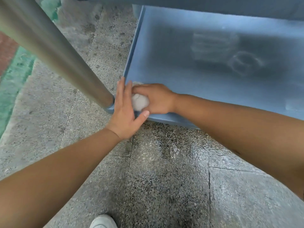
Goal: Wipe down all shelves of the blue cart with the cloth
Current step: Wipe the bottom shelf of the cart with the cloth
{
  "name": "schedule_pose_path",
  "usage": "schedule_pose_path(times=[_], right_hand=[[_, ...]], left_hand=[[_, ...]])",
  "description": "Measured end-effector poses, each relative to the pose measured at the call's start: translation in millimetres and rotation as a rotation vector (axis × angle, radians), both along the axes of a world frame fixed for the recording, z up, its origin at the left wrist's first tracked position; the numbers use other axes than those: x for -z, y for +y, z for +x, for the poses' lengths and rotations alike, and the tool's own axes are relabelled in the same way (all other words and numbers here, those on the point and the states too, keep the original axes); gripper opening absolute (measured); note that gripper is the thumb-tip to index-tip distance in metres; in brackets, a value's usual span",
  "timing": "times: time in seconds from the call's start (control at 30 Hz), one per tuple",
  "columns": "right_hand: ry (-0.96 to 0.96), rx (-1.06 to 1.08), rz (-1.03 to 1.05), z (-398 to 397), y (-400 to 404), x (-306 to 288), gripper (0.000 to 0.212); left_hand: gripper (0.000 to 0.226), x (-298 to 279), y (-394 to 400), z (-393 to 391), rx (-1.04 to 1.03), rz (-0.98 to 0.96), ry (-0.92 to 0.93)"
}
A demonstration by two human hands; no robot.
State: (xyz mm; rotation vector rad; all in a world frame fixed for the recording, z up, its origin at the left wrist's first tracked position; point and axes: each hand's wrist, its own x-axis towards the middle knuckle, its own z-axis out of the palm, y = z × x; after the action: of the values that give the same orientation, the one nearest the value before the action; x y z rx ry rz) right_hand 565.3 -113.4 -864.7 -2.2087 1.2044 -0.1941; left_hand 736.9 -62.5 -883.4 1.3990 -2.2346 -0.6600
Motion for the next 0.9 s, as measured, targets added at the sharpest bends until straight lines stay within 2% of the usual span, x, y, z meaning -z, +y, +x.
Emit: schedule_pose_path(times=[0.17,0.33,0.47,0.53,0.63,0.67,0.8,0.87,0.9], right_hand=[[0.016,0.002,0.078,-13,22,-8,0.073],[-0.072,0.061,0.132,-25,47,-14,0.069],[-0.123,-0.021,0.194,-34,82,-19,0.059],[-0.174,-0.044,0.240,-34,106,-19,0.055],[-0.293,0.048,0.328,-36,129,-15,0.055],[-0.308,0.086,0.346,-37,132,-13,0.056],[-0.504,0.303,0.405,-29,121,-20,0.057],[-0.594,0.357,0.325,-21,115,-34,0.059],[-0.594,0.336,0.268,-15,112,-41,0.059]], left_hand=[[0.089,-5,-6,-1,-0.107,0.150,0.280],[0.080,-15,-20,2,-0.183,0.433,0.445],[0.068,-21,-21,5,-0.115,0.501,0.392],[0.062,-22,-17,7,-0.051,0.478,0.289],[0.054,-30,-12,11,0.017,0.433,0.073],[0.053,-33,-8,12,0.019,0.433,0.051],[0.050,-47,16,16,-0.072,0.564,0.266],[0.064,-59,27,18,-0.167,0.744,0.345],[0.070,-68,30,21,-0.218,0.911,0.421]])
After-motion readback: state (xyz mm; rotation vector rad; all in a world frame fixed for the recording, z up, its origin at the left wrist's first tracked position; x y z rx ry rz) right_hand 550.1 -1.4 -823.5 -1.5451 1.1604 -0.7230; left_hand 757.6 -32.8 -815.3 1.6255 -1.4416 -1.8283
